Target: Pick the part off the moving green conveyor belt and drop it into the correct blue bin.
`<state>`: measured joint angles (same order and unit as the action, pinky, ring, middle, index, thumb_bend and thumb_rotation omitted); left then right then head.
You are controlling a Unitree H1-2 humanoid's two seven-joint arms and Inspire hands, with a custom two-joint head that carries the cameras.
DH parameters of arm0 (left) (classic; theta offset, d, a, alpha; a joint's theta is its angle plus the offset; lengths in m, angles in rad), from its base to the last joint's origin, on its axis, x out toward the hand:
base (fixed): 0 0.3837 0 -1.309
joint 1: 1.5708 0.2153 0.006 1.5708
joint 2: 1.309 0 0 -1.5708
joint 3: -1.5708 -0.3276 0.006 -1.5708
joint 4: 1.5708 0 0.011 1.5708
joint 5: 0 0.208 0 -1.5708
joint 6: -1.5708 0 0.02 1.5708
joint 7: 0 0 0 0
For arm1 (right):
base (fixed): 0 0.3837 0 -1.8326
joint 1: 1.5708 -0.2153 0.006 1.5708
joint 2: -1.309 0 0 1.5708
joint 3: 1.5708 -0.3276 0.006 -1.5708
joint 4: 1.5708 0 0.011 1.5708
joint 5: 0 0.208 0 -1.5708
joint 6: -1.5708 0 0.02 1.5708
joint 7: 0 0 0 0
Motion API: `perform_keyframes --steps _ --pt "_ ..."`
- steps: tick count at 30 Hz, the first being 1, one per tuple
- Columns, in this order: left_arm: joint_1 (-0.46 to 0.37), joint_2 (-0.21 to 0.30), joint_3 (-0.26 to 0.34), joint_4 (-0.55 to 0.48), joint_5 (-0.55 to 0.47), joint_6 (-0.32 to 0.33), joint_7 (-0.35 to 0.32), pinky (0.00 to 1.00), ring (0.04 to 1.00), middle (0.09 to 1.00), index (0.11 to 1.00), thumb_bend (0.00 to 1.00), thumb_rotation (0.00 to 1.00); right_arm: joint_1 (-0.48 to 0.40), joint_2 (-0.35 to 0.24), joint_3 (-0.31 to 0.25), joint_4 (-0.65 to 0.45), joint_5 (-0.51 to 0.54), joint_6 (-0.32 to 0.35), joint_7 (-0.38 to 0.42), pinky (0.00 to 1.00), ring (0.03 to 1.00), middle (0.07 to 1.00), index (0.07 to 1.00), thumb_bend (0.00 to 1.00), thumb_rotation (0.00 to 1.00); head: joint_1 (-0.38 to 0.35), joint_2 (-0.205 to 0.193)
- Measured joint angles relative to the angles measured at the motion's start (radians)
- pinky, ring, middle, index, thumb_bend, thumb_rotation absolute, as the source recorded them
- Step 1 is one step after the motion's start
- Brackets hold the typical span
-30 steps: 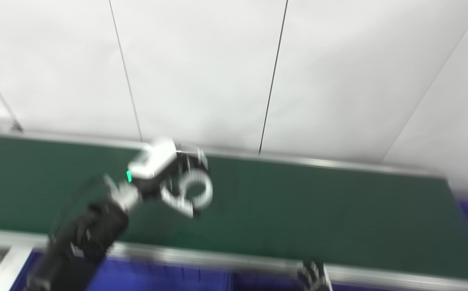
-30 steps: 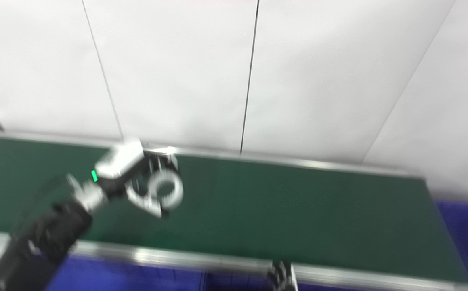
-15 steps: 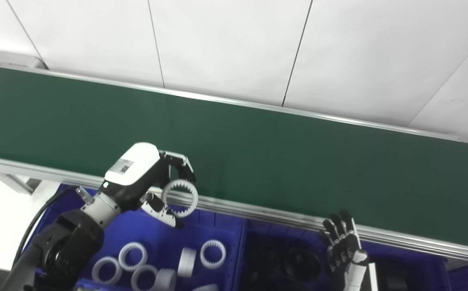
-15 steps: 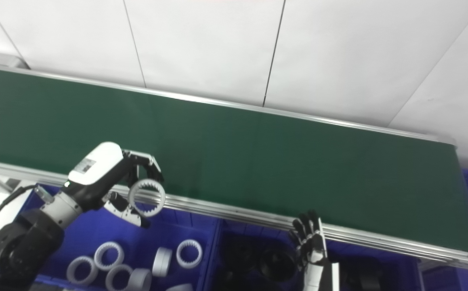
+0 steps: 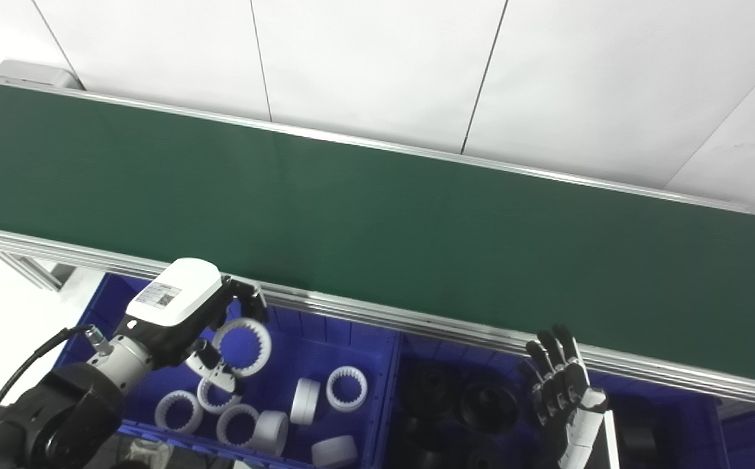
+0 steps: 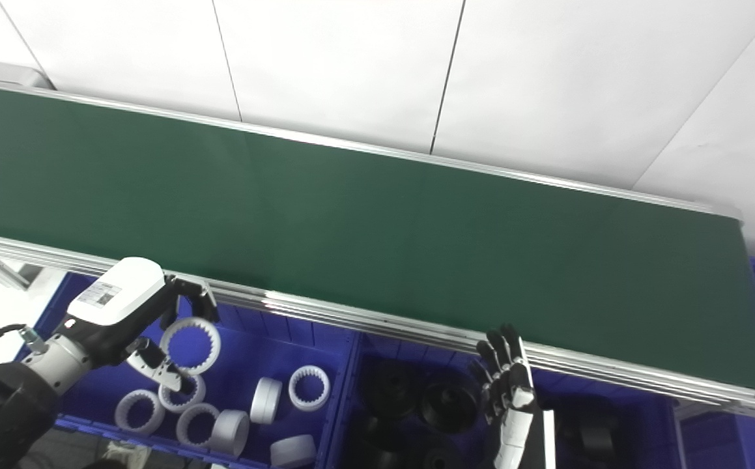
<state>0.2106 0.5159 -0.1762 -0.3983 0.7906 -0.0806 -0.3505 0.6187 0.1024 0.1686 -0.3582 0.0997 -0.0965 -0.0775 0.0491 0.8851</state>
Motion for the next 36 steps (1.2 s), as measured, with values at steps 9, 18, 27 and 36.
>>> perform_keyframes --steps 9,18,27,36 --pt "-0.038 0.028 -0.046 -0.060 0.107 0.112 -0.304 0.93 0.973 0.980 0.939 1.00 0.45 -0.003 -0.007 -0.003 -0.002 0.002 0.012 0.001 0.84 0.904 0.914 0.945 0.81 1.00 -0.006 0.005" --pt "-0.059 0.029 -0.046 -0.083 0.128 0.128 -0.383 0.98 1.000 1.000 0.989 1.00 0.56 -0.007 -0.007 -0.002 -0.002 0.001 0.012 0.001 0.85 0.906 0.909 0.938 0.81 1.00 -0.011 0.000" --pt "0.019 -0.070 0.081 -0.146 -0.172 0.077 -0.166 0.78 0.909 0.975 0.943 0.91 0.60 -0.008 -0.005 0.000 -0.002 0.000 0.012 0.001 0.84 0.902 0.908 0.941 0.80 1.00 -0.040 0.000" --pt "0.069 -0.268 0.113 -0.257 -0.524 0.105 -0.030 0.77 0.863 0.898 0.889 0.76 0.56 -0.011 0.003 -0.002 -0.002 -0.031 0.012 -0.004 0.81 0.875 0.896 0.935 0.82 1.00 -0.095 0.000"
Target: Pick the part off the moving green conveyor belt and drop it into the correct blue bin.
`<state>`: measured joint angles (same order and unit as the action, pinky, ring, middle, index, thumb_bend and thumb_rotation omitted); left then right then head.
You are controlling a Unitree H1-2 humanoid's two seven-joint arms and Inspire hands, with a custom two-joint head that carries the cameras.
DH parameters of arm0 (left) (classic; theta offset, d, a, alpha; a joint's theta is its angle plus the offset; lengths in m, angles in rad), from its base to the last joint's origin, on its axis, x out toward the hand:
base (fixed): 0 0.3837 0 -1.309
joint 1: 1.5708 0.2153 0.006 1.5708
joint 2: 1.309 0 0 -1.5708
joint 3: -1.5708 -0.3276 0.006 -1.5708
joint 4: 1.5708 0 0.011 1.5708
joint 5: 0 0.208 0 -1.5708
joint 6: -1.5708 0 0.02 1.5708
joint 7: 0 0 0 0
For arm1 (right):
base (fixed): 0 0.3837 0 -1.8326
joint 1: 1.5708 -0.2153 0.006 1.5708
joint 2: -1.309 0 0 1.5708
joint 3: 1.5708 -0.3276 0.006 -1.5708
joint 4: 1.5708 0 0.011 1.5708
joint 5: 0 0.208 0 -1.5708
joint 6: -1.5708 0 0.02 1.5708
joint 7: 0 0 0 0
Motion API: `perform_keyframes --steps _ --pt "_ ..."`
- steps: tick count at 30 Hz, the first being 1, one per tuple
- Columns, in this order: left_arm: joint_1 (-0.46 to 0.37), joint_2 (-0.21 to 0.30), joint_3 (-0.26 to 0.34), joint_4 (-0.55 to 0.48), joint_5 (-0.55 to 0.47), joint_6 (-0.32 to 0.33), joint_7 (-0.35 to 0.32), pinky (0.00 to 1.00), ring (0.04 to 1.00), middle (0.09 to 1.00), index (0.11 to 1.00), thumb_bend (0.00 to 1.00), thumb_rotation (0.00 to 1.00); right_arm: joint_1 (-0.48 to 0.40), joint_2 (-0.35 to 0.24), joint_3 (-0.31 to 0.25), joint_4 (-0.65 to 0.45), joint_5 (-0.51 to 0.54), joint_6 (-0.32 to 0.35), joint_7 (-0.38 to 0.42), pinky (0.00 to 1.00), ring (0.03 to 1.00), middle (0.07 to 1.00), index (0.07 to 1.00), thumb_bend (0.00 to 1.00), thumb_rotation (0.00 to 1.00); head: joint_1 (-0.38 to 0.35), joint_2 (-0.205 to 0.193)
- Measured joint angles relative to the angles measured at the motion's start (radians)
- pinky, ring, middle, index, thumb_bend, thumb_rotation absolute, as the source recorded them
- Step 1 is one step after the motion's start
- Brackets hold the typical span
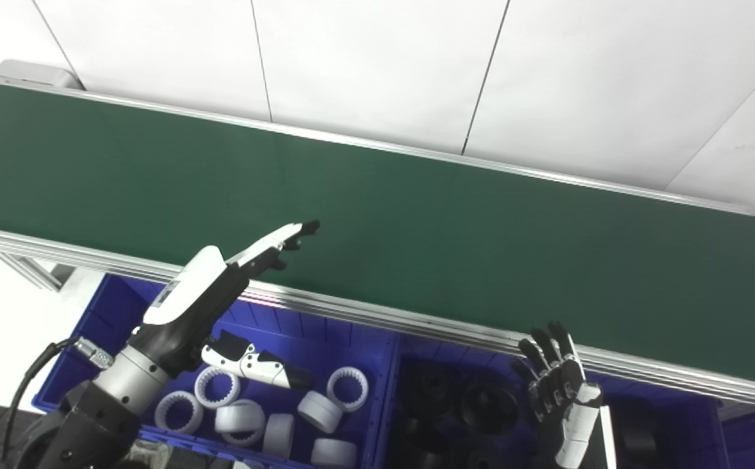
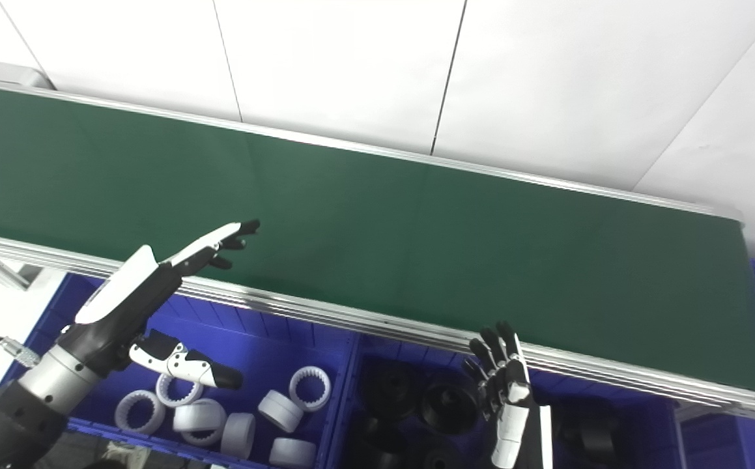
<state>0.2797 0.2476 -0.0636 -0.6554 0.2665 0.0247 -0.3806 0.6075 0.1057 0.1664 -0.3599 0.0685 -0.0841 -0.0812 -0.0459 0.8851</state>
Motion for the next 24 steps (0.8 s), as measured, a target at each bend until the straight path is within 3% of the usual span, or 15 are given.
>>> perform_keyframes --steps 3,5,9,10,14,18,24 --pt "0.030 -0.146 -0.032 -0.027 -0.128 0.074 0.058 0.82 0.890 0.919 0.924 0.75 0.59 -0.003 0.002 -0.001 0.003 -0.014 0.000 -0.003 0.81 0.882 0.901 0.940 0.83 1.00 -0.038 -0.003" --pt "0.056 -0.217 -0.057 -0.022 -0.182 0.119 0.072 0.84 0.906 0.938 0.949 0.74 0.62 -0.011 0.008 0.000 0.008 -0.021 0.000 -0.003 0.81 0.881 0.901 0.939 0.83 1.00 -0.072 -0.005" --pt "0.098 -0.281 -0.079 0.047 -0.227 0.164 0.115 0.88 0.945 0.981 0.995 0.71 0.67 -0.019 0.026 0.001 0.015 -0.045 -0.001 -0.008 0.82 0.877 0.902 0.932 0.83 1.00 -0.120 -0.005" --pt "0.104 -0.291 -0.081 0.061 -0.233 0.177 0.123 0.87 0.957 0.991 0.998 0.71 0.68 -0.019 0.030 0.002 0.017 -0.054 -0.001 -0.012 0.82 0.879 0.910 0.937 0.84 1.00 -0.162 -0.006" --pt "0.105 -0.287 -0.095 0.123 -0.240 0.184 0.138 0.89 0.978 1.000 1.000 0.74 0.67 -0.021 0.044 0.003 0.038 -0.090 -0.006 -0.027 0.83 0.883 0.920 0.933 0.87 0.99 -0.215 -0.011" --pt "0.089 -0.245 -0.120 0.154 -0.211 0.178 0.139 0.91 0.983 1.000 1.000 0.76 0.70 -0.022 0.047 0.003 0.052 -0.110 -0.009 -0.047 0.84 0.888 0.920 0.934 0.87 0.99 -0.239 -0.017" --pt "0.087 -0.206 -0.138 0.166 -0.173 0.110 0.151 0.90 0.989 1.000 1.000 0.75 0.68 -0.028 0.047 0.012 0.061 -0.141 -0.028 -0.066 0.83 0.881 0.913 0.931 0.86 1.00 -0.268 -0.021"
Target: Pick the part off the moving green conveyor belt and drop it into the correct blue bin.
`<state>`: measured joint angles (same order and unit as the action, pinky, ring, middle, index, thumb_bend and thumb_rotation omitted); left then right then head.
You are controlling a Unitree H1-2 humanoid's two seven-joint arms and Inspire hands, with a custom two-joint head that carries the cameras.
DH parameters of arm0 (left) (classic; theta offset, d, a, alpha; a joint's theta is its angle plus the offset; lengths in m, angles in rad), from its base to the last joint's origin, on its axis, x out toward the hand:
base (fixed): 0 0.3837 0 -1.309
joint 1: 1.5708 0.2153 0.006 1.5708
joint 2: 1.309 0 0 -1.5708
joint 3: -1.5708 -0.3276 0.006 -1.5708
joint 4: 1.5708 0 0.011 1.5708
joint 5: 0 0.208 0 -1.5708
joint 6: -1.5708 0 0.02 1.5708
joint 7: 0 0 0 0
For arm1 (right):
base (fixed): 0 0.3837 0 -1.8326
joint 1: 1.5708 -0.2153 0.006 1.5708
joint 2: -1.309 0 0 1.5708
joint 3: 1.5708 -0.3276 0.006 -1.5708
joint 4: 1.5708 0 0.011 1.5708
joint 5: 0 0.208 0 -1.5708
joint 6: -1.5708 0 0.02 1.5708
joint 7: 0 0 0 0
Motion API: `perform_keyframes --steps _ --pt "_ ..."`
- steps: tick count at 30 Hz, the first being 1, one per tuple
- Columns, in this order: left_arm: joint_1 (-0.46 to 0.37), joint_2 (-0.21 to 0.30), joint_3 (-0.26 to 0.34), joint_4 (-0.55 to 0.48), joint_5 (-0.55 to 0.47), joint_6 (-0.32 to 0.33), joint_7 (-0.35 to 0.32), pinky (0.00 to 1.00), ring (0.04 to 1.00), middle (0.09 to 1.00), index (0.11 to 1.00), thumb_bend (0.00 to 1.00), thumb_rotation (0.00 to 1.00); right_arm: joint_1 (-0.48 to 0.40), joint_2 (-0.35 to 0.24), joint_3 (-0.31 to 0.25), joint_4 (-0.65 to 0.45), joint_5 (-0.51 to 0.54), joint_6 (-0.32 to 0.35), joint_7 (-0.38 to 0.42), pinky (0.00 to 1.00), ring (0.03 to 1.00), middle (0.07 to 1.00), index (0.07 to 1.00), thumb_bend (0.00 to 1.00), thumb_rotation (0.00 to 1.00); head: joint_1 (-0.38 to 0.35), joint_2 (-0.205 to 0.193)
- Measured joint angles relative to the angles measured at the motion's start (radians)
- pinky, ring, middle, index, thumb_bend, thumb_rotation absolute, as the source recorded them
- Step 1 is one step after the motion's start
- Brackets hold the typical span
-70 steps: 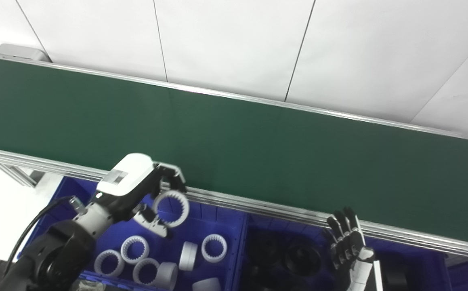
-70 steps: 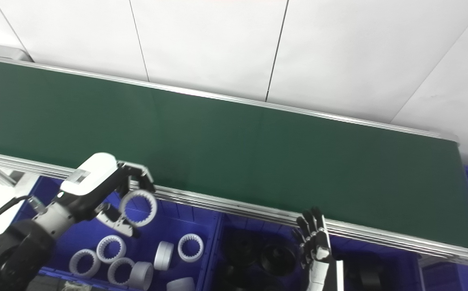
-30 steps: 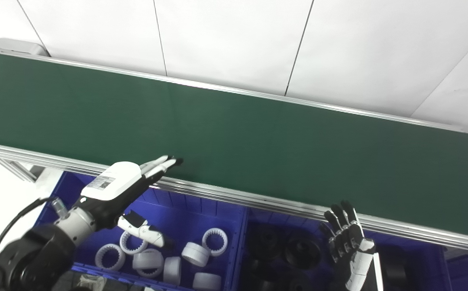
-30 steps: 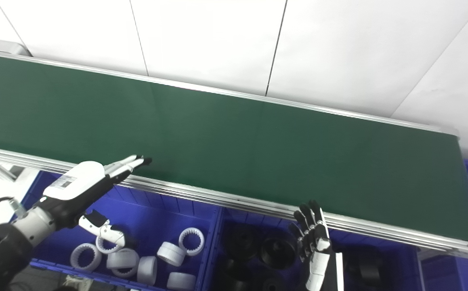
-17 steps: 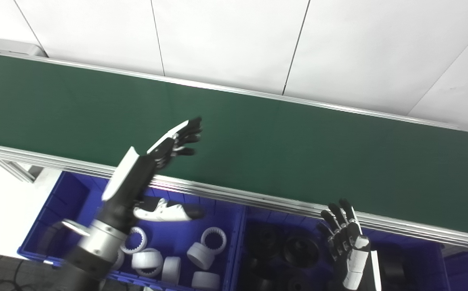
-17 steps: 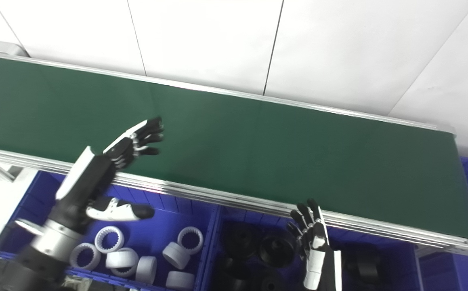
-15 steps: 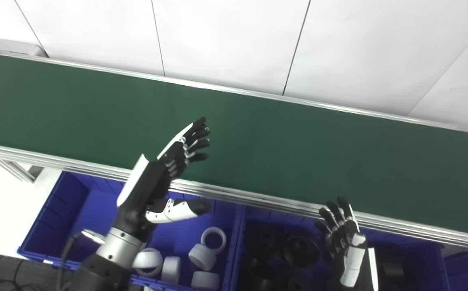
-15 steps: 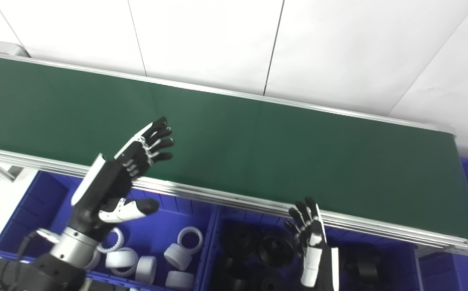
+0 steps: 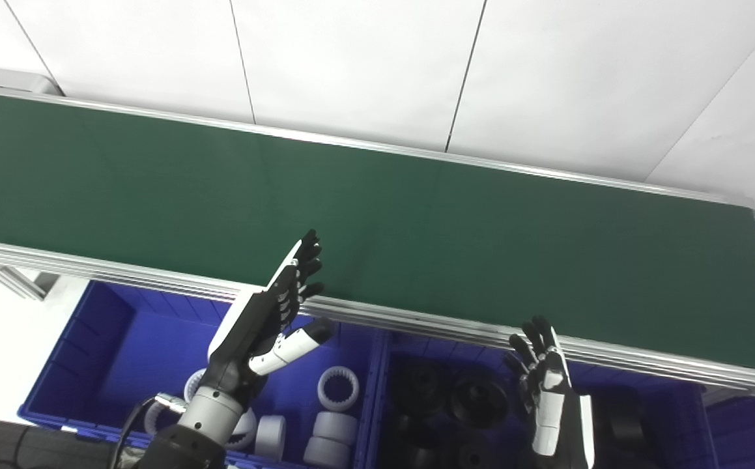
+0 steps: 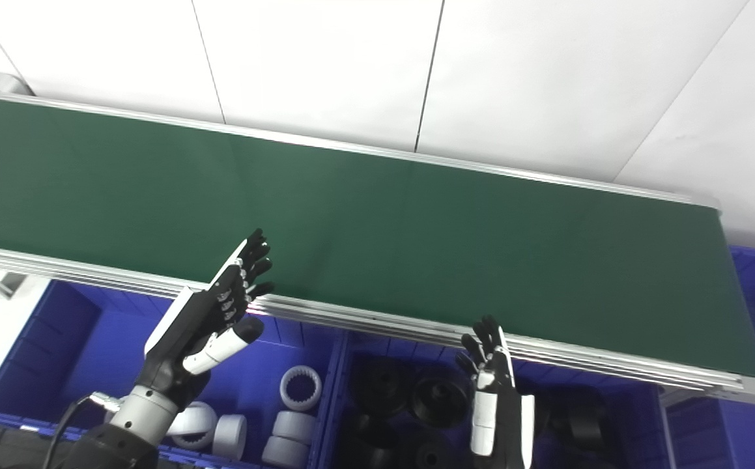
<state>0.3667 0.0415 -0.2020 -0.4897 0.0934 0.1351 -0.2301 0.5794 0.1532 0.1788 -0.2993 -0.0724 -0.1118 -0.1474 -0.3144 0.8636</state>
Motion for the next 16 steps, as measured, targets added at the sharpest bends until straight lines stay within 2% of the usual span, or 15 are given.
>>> perform_keyframes --steps 4,11,16 --pt "0.005 0.024 -0.006 0.017 0.011 -0.048 0.001 0.91 0.997 1.000 1.000 0.75 0.67 -0.004 0.000 0.005 0.011 -0.012 -0.006 -0.010 0.83 0.877 0.909 0.930 0.86 1.00 -0.014 0.002" --pt "0.019 0.020 -0.024 0.018 0.068 -0.119 0.031 0.94 1.000 1.000 1.000 0.70 0.69 -0.005 -0.003 0.015 0.011 -0.019 -0.007 -0.027 0.82 0.873 0.901 0.920 0.86 1.00 -0.028 0.005" --pt "0.024 0.025 -0.036 0.032 0.101 -0.143 0.039 0.94 1.000 1.000 1.000 0.68 0.69 -0.007 -0.005 0.019 0.011 -0.017 -0.007 -0.028 0.83 0.881 0.910 0.923 0.86 1.00 -0.022 0.003"
